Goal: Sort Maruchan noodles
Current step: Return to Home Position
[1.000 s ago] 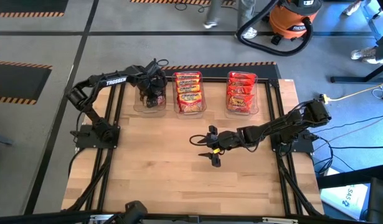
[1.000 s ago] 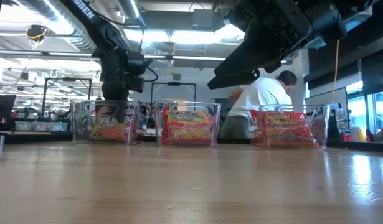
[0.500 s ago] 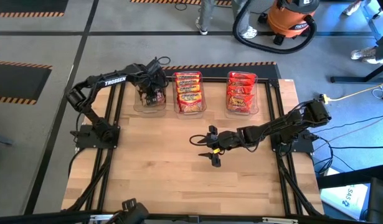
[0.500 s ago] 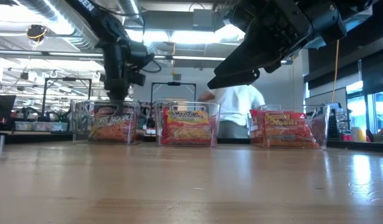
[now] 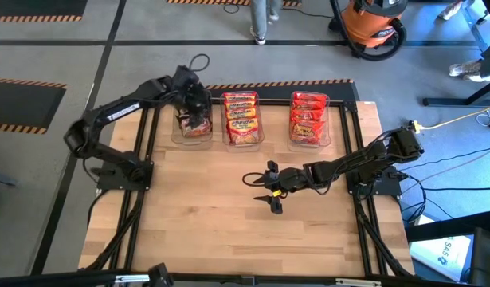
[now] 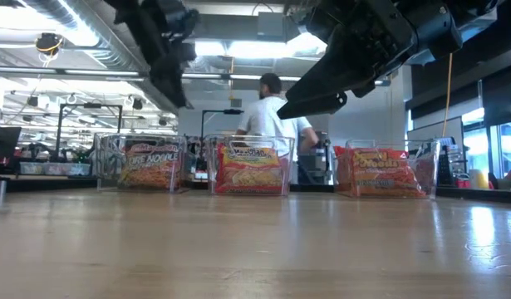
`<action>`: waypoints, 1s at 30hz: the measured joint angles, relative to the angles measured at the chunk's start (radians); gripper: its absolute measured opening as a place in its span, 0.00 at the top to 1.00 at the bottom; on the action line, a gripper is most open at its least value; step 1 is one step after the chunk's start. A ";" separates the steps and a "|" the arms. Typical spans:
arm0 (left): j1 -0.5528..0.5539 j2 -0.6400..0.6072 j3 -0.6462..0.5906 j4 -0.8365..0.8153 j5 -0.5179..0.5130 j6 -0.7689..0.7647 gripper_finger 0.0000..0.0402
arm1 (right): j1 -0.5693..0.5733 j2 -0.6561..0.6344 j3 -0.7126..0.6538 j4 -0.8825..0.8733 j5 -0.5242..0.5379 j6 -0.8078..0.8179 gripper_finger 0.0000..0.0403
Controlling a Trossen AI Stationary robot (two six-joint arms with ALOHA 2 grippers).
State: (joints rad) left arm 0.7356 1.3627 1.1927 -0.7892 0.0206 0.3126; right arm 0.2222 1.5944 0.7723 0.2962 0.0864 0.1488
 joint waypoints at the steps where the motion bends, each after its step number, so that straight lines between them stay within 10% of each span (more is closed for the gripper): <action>1: -0.010 -0.012 0.000 0.018 0.000 -0.037 0.53 | 0.000 0.000 0.000 0.000 0.000 0.003 0.37; 12: -0.212 -0.042 0.000 0.163 0.076 -0.180 0.71 | -0.002 -0.099 0.035 -0.166 0.017 0.036 0.41; 19: -0.391 -0.080 -0.015 0.220 0.105 -0.171 0.98 | 0.000 -0.259 -0.018 -0.282 0.061 0.032 0.66; 30: -0.627 -0.286 -0.350 0.697 0.083 -0.261 0.99 | -0.007 -0.515 -0.315 0.033 0.053 0.063 0.98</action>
State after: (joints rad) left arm 0.1084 1.0768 0.8425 -0.0921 0.1038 0.0515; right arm 0.2148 1.0791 0.4573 0.3290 0.1390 0.2116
